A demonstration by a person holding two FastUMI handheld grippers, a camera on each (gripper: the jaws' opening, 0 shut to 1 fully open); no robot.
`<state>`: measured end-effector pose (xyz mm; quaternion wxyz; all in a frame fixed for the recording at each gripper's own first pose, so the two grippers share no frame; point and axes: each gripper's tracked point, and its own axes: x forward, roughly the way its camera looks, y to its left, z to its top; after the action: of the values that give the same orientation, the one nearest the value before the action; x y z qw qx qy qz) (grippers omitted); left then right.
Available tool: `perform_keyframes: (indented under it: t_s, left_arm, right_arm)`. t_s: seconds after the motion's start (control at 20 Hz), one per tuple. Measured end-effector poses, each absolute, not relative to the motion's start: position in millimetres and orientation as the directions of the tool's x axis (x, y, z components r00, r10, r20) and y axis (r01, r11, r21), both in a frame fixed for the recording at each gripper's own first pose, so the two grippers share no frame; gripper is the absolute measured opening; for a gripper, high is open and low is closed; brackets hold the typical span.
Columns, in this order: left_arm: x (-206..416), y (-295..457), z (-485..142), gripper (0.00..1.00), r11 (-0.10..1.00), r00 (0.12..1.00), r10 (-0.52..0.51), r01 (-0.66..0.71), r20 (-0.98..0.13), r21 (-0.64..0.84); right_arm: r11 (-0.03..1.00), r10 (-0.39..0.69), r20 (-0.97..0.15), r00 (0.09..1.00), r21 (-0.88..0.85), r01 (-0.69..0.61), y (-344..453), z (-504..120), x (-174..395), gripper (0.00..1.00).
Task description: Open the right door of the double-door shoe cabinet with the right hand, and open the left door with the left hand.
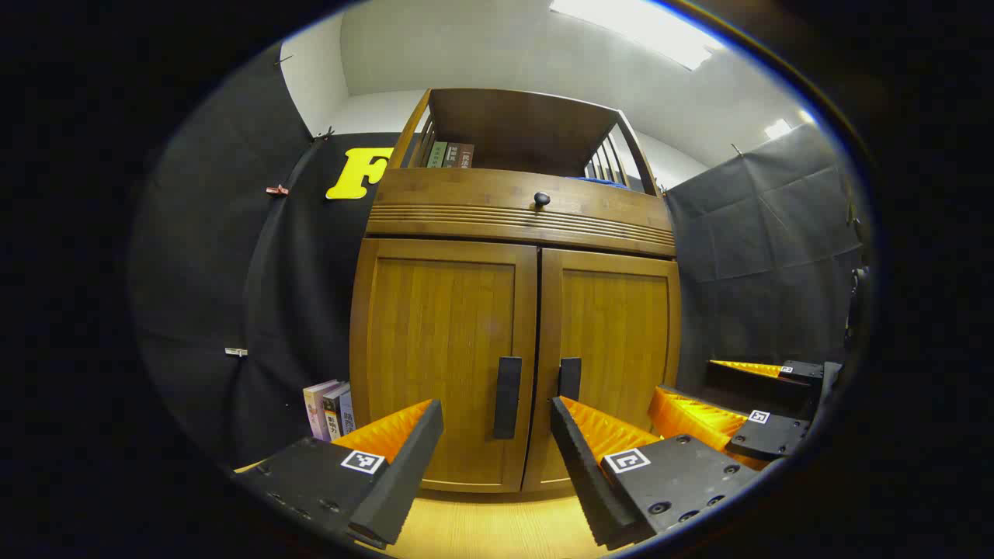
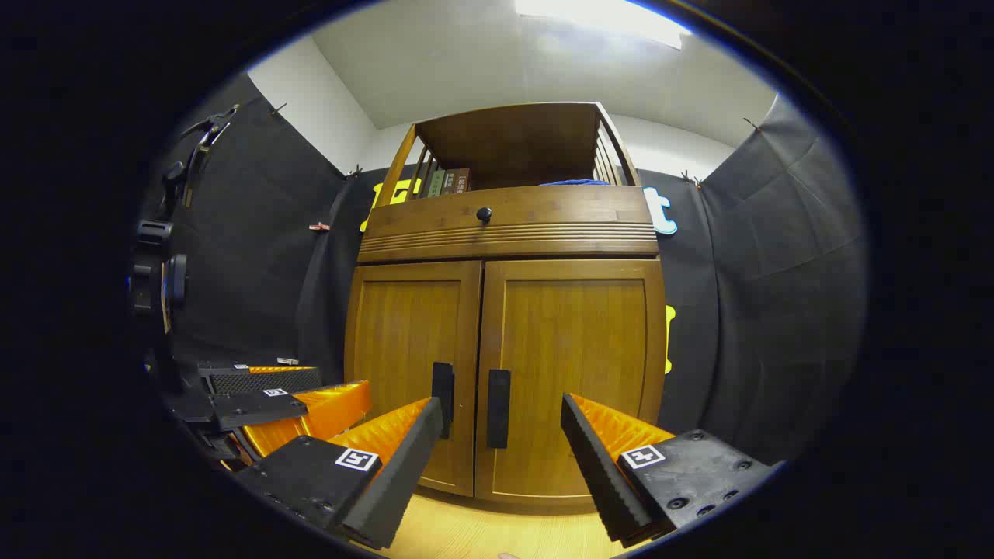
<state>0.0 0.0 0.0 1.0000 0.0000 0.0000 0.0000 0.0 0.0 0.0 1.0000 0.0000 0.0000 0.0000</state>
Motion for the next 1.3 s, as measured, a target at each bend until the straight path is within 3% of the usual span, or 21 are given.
perform_keyframes:
  t_s: [0.45, 1.3]
  left_arm:
    - [-1.5, 0.0, 3.7, 0.87, 1.0, 1.0, -0.003, 0.002, 0.011, 0.008]
    - [1.7, 1.4, 0.4, 0.88, 1.0, 1.0, -0.022, 0.022, -0.009, 0.007]
  right_arm:
    - [1.0, 0.015, 0.001, 1.0, -0.011, -0.015, 5.1, 2.9, -1.7, 0.99]
    - [1.0, -0.015, 0.015, 1.0, 0.007, 0.015, 2.8, 6.9, -1.6, 0.97]
